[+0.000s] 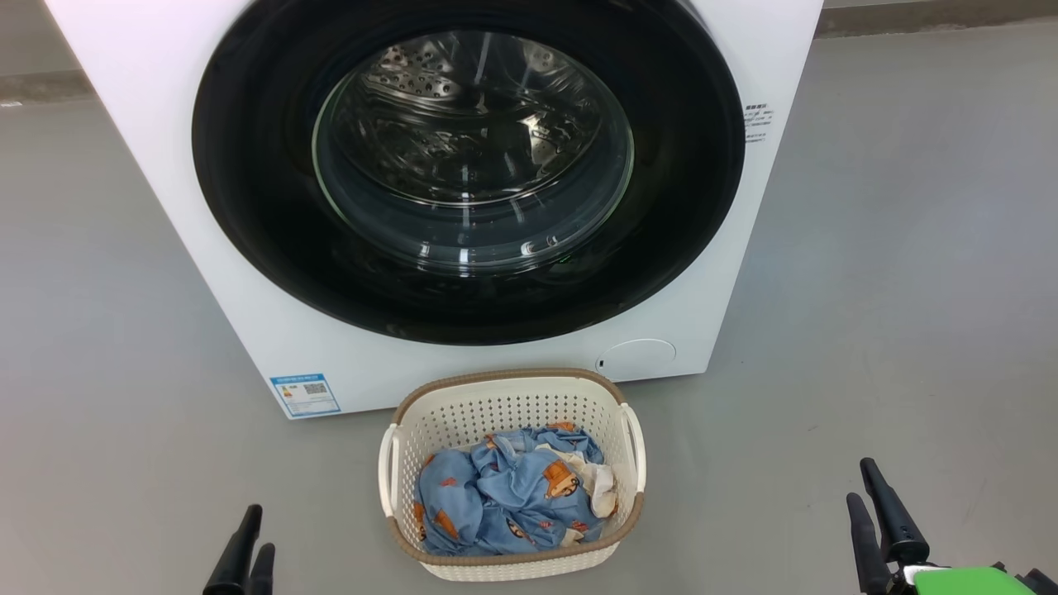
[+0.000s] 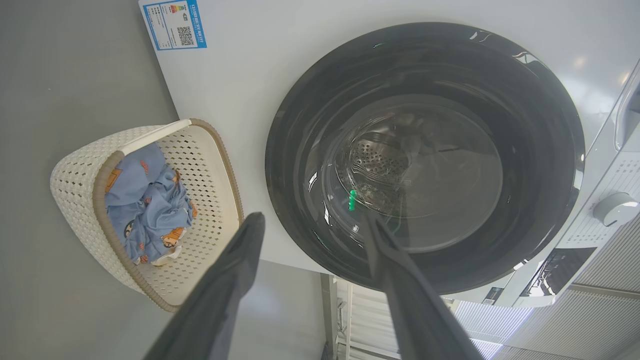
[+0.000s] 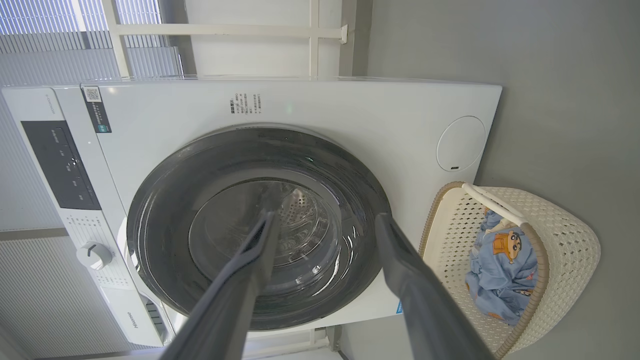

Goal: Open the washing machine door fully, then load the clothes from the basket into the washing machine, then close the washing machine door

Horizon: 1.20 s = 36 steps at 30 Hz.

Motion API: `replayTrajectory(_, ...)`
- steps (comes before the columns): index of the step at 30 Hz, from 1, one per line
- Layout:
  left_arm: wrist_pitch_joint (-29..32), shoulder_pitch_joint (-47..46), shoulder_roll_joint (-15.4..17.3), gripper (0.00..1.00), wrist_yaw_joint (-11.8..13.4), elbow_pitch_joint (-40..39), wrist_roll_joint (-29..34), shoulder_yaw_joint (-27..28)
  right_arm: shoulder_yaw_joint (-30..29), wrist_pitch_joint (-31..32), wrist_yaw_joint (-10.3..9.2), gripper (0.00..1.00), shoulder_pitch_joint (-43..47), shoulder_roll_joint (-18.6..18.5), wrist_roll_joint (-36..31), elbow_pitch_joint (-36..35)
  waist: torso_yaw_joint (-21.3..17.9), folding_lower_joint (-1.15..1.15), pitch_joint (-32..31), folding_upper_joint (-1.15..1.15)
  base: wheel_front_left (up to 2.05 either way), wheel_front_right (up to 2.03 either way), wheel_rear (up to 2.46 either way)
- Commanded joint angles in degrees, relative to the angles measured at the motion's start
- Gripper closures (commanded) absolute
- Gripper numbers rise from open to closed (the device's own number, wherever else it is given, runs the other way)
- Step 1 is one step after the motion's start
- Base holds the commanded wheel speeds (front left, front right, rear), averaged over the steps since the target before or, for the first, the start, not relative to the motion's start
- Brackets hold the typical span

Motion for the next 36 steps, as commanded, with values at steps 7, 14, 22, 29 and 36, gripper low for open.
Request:
replayTrajectory(7,-1.7,-2.0,1.4,0.00,-0.1,-2.0,2.2,-0.2,0.9,-1.7,-0.01,0.00,-2.0,-0.4,-3.4,-2.5,0.0,-0.01,0.0,0.00,0.00,0.00,0.00)
replayTrajectory(14,-2.7,-2.3,1.7,0.00,-0.1,-2.1,4.7,-0.3,1.3,-2.7,-0.01,0.00,-2.3,-0.4,-6.7,-3.2,-0.1,-0.01,0.0,0.00,0.00,0.00,0.00)
replayTrajectory(22,-4.1,-2.6,2.0,0.00,-0.1,-2.2,9.8,-0.3,2.0,-4.0,-0.02,0.00,-2.8,-0.5,-12.8,-4.3,-0.3,-0.01,0.1,0.00,0.00,0.00,0.00)
replayTrajectory(29,-5.3,-2.9,2.4,0.00,-0.1,-2.5,14.4,-0.5,2.9,-5.2,-0.02,0.00,-3.2,-0.6,-18.5,-5.2,-0.5,-0.01,0.1,0.00,0.00,0.00,0.00)
replayTrajectory(36,-6.5,-3.0,2.8,0.00,-0.1,-2.9,19.5,-0.4,4.1,-6.3,-0.03,0.00,-3.5,-0.6,-24.9,-6.3,-0.6,-0.01,0.1,0.00,0.00,0.00,0.00)
